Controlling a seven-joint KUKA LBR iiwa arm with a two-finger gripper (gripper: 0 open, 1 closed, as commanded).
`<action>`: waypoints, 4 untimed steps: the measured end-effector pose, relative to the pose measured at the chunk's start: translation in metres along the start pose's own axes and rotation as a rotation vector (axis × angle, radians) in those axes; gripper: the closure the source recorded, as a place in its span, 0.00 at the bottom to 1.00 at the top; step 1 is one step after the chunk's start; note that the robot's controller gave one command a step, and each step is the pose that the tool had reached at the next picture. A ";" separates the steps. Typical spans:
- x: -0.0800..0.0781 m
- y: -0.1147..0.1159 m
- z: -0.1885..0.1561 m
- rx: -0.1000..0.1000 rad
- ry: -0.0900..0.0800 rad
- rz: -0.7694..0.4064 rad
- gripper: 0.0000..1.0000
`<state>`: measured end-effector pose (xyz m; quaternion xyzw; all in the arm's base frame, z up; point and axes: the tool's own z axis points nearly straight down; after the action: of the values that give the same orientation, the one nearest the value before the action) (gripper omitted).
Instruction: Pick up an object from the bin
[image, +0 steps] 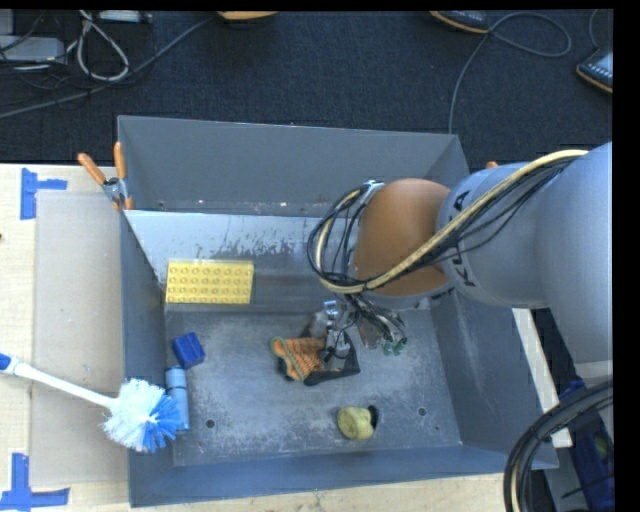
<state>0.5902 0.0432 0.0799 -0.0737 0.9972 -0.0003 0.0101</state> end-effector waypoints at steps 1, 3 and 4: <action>0.001 0.000 0.000 -0.001 0.002 0.176 1.00; 0.005 -0.005 -0.104 -0.002 0.009 0.166 1.00; -0.003 -0.008 -0.103 0.000 0.004 0.148 1.00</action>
Offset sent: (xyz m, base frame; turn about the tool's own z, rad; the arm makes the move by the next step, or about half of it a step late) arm 0.0067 -0.0533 0.1180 -0.0077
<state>0.5925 0.0361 0.1826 -0.0001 1.0000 0.0005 0.0081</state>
